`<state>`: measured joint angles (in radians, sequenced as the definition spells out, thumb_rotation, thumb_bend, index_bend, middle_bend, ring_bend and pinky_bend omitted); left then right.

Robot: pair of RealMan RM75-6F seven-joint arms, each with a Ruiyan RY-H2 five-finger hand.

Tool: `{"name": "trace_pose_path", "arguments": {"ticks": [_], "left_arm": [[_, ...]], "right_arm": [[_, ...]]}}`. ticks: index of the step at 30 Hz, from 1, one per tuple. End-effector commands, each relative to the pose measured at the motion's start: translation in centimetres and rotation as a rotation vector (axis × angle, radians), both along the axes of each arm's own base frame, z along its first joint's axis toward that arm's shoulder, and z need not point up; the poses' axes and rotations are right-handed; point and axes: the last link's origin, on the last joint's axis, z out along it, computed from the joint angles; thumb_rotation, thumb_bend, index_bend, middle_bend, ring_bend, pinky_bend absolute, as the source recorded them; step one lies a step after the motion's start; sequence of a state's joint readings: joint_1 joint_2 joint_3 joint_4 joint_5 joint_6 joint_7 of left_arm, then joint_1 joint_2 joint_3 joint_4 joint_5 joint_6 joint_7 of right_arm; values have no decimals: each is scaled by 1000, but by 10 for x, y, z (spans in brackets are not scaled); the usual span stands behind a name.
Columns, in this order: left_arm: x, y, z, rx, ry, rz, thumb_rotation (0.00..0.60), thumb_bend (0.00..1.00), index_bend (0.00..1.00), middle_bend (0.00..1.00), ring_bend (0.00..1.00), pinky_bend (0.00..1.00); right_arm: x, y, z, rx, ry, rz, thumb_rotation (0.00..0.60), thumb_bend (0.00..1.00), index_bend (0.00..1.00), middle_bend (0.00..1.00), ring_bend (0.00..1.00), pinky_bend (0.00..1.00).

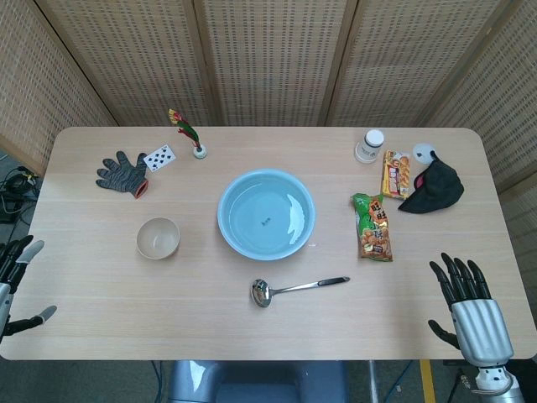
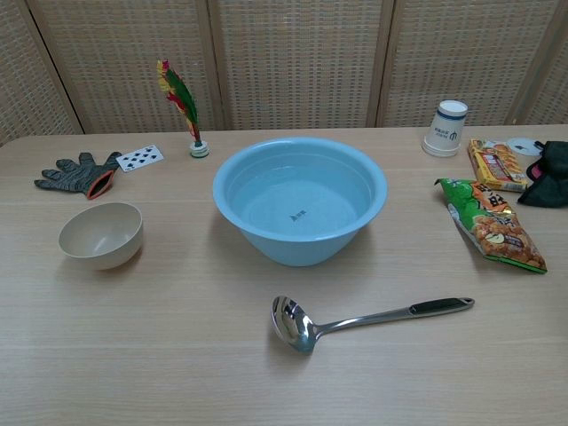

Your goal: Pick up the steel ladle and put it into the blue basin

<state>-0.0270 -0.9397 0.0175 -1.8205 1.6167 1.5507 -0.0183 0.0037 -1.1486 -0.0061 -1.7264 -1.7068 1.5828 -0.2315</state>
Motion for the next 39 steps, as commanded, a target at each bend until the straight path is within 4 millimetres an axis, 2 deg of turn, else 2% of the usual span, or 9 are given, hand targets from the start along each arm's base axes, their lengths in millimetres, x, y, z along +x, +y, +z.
{"name": "trace_pose_path", "arguments": {"ticks": [1, 5, 8, 10, 13, 15, 23, 31, 39], "left_arm": [[0, 0, 0, 0, 0, 1, 600, 0, 0, 0, 0, 0], [0, 0, 0, 4, 1, -1, 600, 0, 0, 0, 0, 0], [0, 0, 1, 13, 2, -6, 600, 0, 0, 0, 0, 0], [0, 0, 1, 18, 1, -4, 600, 0, 0, 0, 0, 0], [0, 1, -1, 22, 0, -5, 600, 0, 0, 0, 0, 0], [0, 5, -3, 23, 8, 5, 600, 0, 0, 0, 0, 0], [-8, 21, -16, 14, 43, 78, 600, 0, 0, 0, 0, 0], [-14, 31, -18, 22, 67, 117, 600, 0, 0, 0, 0, 0], [-17, 36, -18, 28, 69, 123, 600, 0, 0, 0, 0, 0]], "right_arm": [[0, 0, -1, 4, 3, -1, 600, 0, 0, 0, 0, 0], [-1, -3, -4, 18, 13, -4, 600, 0, 0, 4, 0, 0], [1, -11, -8, 31, 22, 7, 600, 0, 0, 273, 254, 24], [4, -23, -13, 55, 37, 31, 600, 0, 0, 509, 505, 318], [13, -56, -26, 170, 101, 89, 600, 0, 12, 709, 720, 857], [22, -78, -36, 283, 97, 100, 600, 0, 54, 833, 863, 982], [53, -130, -84, 569, 72, 91, 600, 15, 214, 961, 986, 1000], [59, -168, -132, 689, 37, -1, 600, 350, 396, 976, 992, 1000], [58, -181, -161, 708, 29, -41, 600, 424, 480, 977, 992, 1000]]}}
